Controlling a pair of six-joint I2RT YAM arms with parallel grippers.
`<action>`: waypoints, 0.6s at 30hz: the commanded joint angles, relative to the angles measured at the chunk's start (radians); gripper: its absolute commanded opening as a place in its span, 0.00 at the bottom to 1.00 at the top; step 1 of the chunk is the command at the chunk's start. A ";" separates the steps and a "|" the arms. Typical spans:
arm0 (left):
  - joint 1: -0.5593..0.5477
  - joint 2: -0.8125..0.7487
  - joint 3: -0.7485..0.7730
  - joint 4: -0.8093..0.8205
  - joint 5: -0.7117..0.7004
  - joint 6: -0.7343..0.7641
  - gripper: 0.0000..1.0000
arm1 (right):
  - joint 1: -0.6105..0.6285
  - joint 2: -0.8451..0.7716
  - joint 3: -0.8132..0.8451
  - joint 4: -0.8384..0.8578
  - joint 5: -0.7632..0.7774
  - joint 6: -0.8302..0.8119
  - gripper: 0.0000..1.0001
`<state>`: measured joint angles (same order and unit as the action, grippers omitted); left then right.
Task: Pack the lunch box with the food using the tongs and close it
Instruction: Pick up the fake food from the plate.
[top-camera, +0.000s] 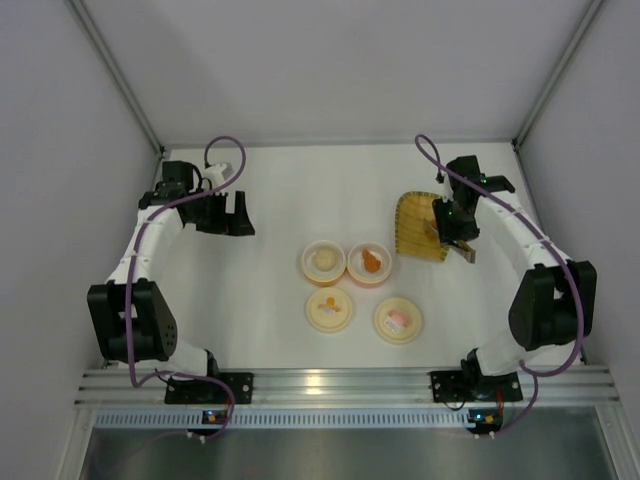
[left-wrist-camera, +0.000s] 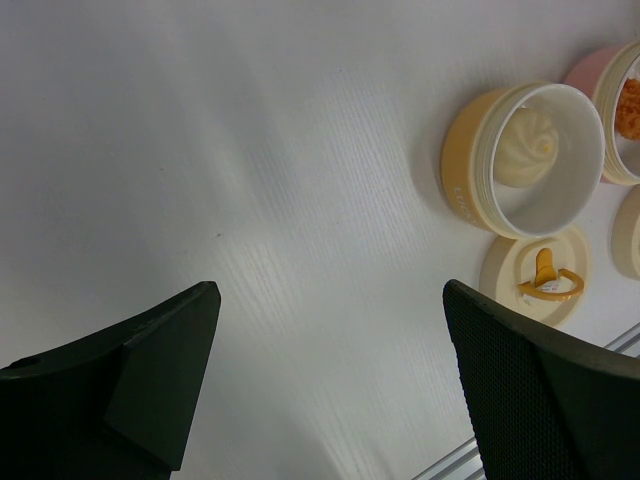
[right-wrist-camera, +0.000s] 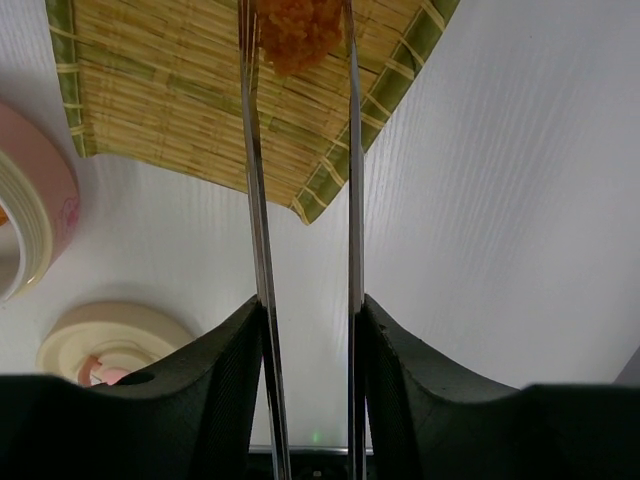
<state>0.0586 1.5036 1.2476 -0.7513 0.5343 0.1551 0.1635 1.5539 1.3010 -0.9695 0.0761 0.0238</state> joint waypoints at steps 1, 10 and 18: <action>0.003 -0.022 -0.004 0.044 0.012 0.006 0.98 | 0.018 0.000 0.011 0.009 0.031 0.013 0.40; 0.003 -0.029 -0.001 0.041 0.009 0.008 0.98 | 0.018 -0.037 0.038 -0.034 -0.010 -0.015 0.15; 0.003 -0.028 0.013 0.035 0.009 0.004 0.98 | 0.016 -0.123 0.060 -0.048 -0.139 -0.100 0.00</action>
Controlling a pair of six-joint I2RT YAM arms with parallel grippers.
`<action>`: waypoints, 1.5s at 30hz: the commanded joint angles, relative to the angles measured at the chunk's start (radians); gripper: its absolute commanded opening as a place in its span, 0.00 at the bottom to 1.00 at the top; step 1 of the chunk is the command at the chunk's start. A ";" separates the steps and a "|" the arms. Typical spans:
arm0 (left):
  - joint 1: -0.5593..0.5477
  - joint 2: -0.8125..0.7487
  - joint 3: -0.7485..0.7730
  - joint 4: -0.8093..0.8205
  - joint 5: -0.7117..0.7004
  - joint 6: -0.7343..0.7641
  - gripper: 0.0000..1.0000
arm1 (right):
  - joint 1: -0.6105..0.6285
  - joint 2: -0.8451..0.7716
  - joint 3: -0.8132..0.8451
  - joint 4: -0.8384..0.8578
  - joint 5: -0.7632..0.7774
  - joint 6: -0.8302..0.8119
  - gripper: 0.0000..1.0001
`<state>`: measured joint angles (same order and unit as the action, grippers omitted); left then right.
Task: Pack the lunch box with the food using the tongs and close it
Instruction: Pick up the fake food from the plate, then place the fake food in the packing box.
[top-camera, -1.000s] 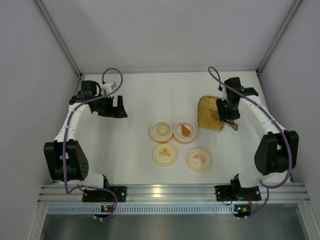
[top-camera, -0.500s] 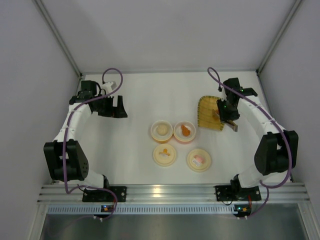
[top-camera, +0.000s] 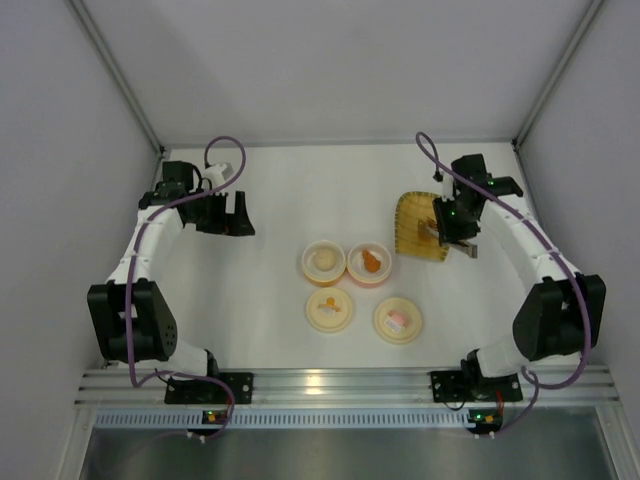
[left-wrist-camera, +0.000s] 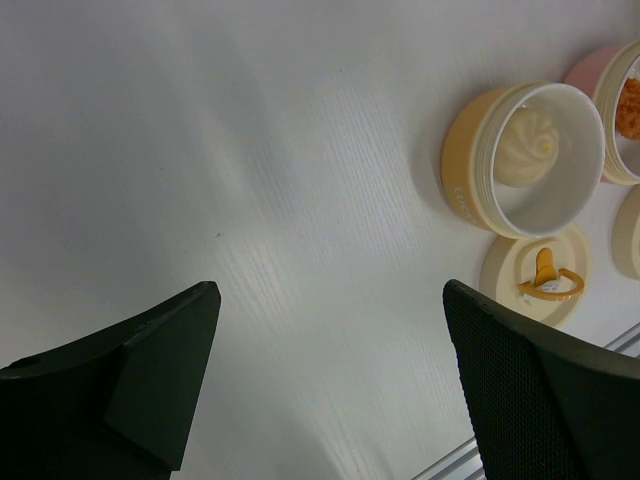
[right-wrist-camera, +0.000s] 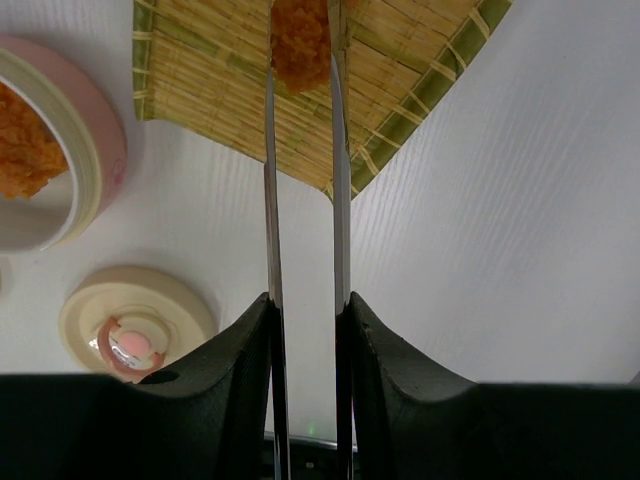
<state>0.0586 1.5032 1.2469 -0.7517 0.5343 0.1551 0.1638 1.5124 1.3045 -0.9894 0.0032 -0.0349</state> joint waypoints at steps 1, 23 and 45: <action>0.003 -0.029 0.016 0.035 0.006 0.006 0.98 | 0.017 -0.101 0.059 -0.026 -0.075 -0.046 0.00; 0.003 -0.014 0.026 0.029 0.009 0.001 0.98 | 0.152 -0.192 0.044 -0.083 -0.540 -0.146 0.00; 0.003 -0.021 0.016 0.011 -0.008 0.023 0.98 | 0.163 -0.130 -0.082 -0.045 -0.605 -0.134 0.00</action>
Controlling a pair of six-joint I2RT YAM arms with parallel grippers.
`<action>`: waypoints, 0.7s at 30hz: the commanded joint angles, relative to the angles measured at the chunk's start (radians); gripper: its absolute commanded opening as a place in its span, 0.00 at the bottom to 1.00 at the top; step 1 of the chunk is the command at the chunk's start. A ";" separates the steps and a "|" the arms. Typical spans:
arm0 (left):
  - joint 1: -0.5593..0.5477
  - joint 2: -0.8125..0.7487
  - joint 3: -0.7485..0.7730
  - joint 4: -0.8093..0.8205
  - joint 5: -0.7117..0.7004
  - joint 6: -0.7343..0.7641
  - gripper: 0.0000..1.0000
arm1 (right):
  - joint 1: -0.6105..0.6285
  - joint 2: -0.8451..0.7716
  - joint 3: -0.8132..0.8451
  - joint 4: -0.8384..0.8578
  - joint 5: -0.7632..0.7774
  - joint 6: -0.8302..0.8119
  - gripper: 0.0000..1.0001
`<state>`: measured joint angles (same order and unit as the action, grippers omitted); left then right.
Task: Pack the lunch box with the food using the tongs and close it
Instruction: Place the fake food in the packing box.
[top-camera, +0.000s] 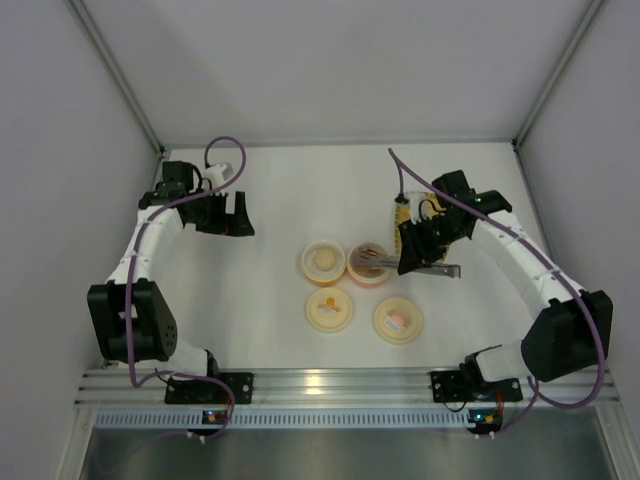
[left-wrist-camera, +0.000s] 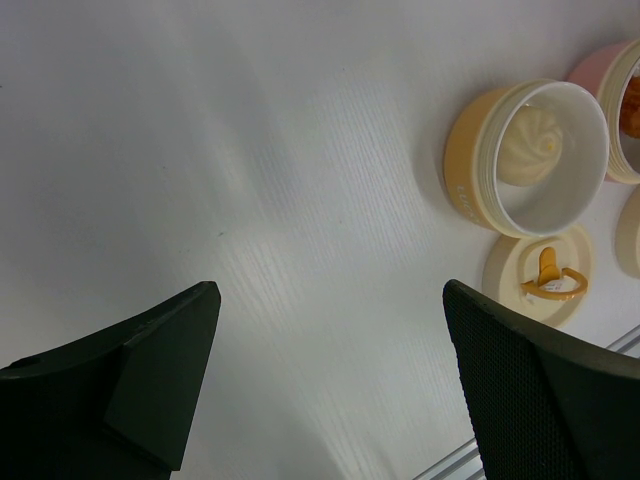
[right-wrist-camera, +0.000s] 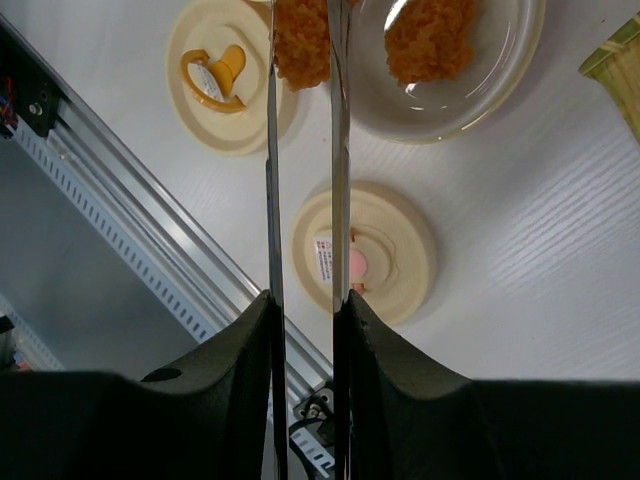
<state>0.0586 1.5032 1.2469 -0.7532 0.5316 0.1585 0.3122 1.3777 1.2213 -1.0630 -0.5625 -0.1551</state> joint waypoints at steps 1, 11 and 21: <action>0.003 -0.023 0.016 0.011 -0.007 0.026 0.98 | 0.015 0.015 -0.002 0.031 -0.039 -0.018 0.00; 0.003 -0.032 0.016 0.006 -0.013 0.030 0.98 | 0.005 0.078 -0.017 0.069 -0.030 -0.026 0.00; 0.003 -0.024 0.017 0.009 -0.005 0.026 0.98 | -0.005 0.069 -0.009 0.061 0.093 -0.063 0.00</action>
<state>0.0586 1.5032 1.2469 -0.7563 0.5152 0.1745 0.3092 1.4551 1.2018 -1.0416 -0.5125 -0.1848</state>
